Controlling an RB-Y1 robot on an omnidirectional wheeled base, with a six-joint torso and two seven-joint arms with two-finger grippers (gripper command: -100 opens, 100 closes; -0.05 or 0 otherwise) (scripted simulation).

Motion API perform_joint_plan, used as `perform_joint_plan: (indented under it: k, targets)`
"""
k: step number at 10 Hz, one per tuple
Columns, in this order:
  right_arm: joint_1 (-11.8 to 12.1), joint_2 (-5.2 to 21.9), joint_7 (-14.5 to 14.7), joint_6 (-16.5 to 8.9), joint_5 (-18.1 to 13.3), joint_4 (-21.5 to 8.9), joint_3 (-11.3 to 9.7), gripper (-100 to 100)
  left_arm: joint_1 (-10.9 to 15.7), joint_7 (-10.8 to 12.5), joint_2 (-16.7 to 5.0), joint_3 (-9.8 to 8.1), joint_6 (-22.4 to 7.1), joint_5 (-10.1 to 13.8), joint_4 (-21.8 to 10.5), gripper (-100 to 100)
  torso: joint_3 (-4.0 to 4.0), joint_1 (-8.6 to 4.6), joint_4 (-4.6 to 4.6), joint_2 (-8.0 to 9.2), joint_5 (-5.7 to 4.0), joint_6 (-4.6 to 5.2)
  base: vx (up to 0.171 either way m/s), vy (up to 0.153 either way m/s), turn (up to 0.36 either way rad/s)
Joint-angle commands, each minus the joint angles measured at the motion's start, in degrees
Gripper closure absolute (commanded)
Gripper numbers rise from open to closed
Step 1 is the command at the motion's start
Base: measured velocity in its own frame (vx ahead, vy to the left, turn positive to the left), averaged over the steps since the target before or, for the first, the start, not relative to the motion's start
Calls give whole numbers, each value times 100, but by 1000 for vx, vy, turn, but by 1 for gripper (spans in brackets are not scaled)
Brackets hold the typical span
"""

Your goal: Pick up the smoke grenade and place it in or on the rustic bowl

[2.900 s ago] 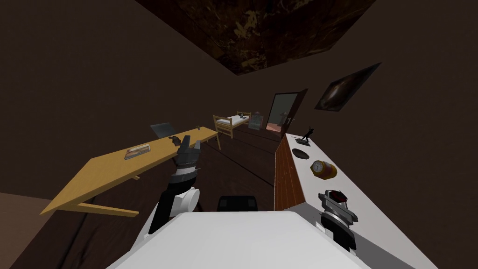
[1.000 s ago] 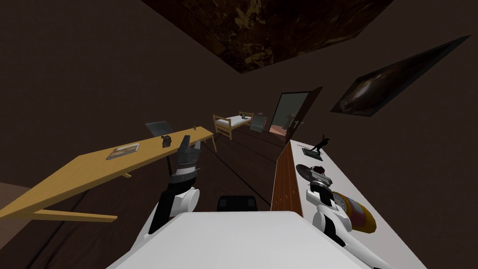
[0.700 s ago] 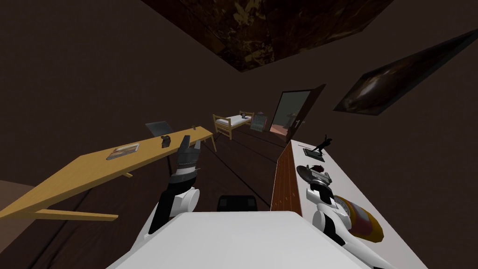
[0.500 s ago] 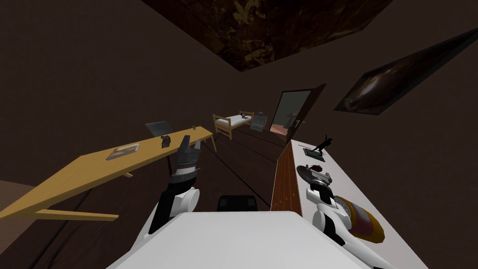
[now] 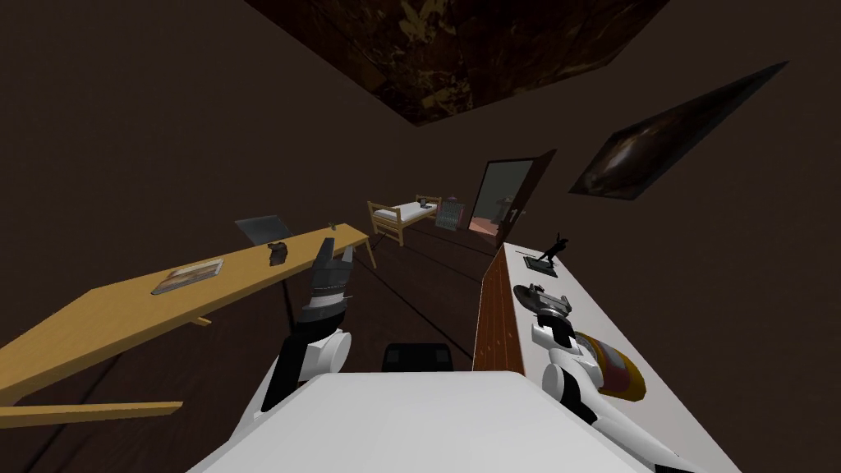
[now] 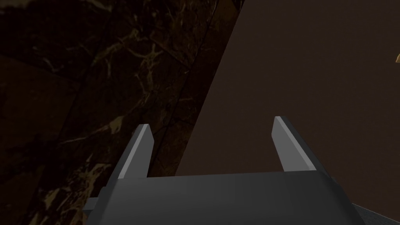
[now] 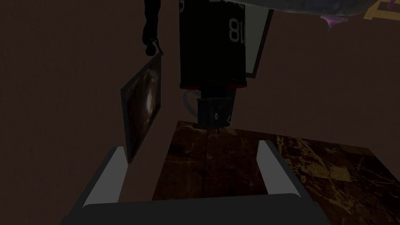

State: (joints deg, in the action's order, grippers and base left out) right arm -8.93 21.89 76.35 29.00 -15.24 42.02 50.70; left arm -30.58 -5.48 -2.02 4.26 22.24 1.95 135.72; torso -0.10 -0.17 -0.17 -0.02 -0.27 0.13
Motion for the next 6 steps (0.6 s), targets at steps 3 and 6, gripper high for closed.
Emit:
perform_joint_plan:
  k: [3,6]
  targets:
    - [-260,-176,-266,-370,-415,374,-304,-100,2,0,0,1,0,0,0,0,0,4,1,0,0,-8,4,-1,-171]
    - [-606,-384,-537,-789,-897,772,-643,-100,1,0,0,0,0,0,0,0,-1,1,0,-1,0,-3,6,-5,-319]
